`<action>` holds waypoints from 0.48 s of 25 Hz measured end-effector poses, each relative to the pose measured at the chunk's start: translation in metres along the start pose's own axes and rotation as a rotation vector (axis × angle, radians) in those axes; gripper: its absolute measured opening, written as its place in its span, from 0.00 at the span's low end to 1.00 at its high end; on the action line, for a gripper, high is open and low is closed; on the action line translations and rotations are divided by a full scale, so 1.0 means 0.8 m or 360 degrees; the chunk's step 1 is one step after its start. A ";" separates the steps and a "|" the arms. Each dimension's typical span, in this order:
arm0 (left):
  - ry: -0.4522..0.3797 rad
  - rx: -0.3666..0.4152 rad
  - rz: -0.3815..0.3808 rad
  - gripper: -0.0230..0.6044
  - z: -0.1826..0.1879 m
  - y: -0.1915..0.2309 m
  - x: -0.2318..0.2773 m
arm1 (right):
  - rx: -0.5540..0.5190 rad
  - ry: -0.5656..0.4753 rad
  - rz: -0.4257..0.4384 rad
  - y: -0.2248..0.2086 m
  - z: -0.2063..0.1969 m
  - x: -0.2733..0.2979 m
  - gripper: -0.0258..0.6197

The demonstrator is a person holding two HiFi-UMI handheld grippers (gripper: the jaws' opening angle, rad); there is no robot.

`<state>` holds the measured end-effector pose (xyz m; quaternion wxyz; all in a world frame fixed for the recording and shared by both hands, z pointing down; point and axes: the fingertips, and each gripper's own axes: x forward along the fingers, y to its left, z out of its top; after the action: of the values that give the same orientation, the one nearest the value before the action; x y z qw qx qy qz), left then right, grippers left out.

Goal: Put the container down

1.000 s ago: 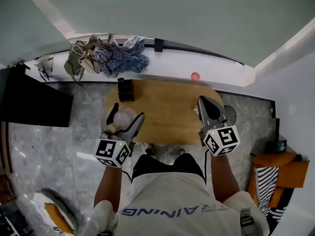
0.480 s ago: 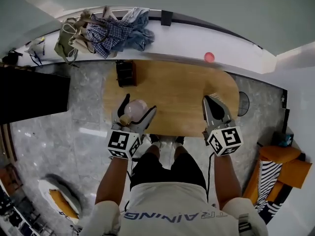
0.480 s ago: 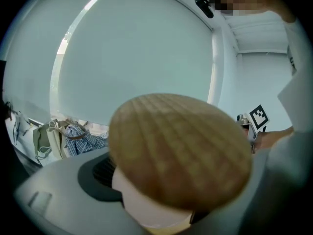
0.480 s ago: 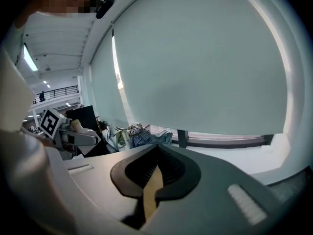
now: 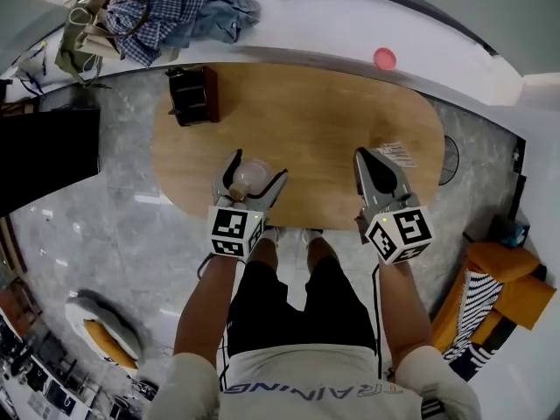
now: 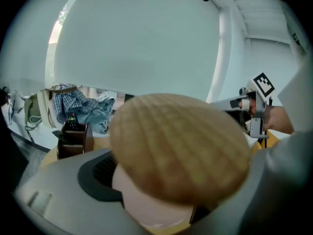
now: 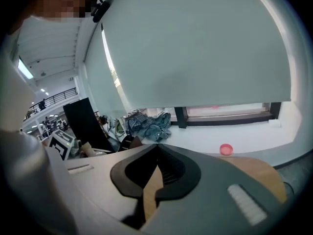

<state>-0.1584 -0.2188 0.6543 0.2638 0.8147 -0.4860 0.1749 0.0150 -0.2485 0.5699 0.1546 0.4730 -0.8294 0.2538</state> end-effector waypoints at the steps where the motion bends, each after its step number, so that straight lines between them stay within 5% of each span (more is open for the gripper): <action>1: 0.0033 -0.0009 -0.0004 0.72 -0.020 0.000 0.012 | 0.0020 0.0008 0.0004 -0.003 -0.011 0.005 0.06; 6: 0.0170 -0.0082 0.0006 0.72 -0.103 0.007 0.067 | 0.0092 0.0043 0.0026 -0.015 -0.057 0.020 0.06; 12: 0.0336 0.0029 -0.0025 0.72 -0.164 0.003 0.114 | 0.0123 0.0095 0.0055 -0.023 -0.085 0.022 0.06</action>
<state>-0.1217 -0.2051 0.8091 0.3074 0.7978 -0.4476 0.2620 0.0229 -0.2303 0.6399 0.1564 0.4565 -0.8221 0.3022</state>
